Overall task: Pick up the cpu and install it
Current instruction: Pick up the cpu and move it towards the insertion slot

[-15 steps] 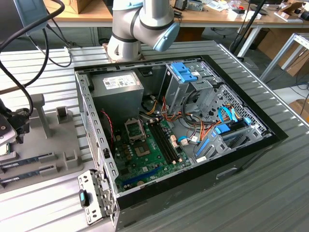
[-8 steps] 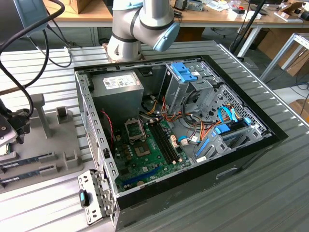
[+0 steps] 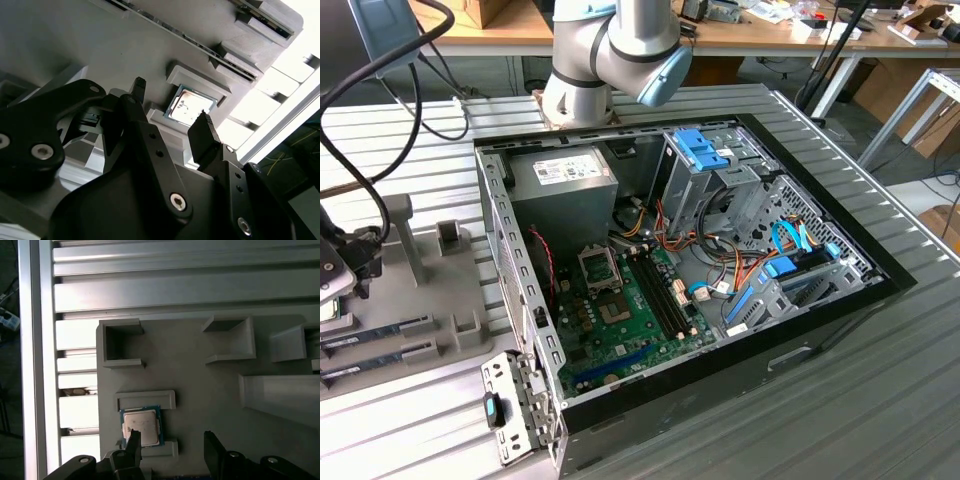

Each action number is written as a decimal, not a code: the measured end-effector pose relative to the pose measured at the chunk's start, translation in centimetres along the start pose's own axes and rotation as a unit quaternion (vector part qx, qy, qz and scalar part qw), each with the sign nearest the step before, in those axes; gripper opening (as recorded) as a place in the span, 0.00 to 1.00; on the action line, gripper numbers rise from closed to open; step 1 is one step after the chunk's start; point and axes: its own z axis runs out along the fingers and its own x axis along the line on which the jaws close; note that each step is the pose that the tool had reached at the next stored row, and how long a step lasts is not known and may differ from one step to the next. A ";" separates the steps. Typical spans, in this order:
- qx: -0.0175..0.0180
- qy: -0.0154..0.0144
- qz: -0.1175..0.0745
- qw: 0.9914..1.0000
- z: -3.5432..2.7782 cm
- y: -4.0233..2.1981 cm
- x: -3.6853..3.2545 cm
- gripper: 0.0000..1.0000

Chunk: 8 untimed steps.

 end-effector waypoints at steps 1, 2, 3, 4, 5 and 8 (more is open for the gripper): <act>0.000 0.000 0.000 1.000 0.04 0.00 0.00 0.62; 0.000 0.000 0.000 1.000 0.08 0.00 0.00 0.62; 0.000 0.000 0.000 1.000 0.10 0.00 0.00 0.62; 0.000 0.000 0.000 1.000 0.12 -0.01 0.00 0.62; 0.000 0.000 0.000 1.000 0.15 -0.01 0.00 0.62; 0.000 0.000 0.000 1.000 0.22 -0.01 0.01 0.62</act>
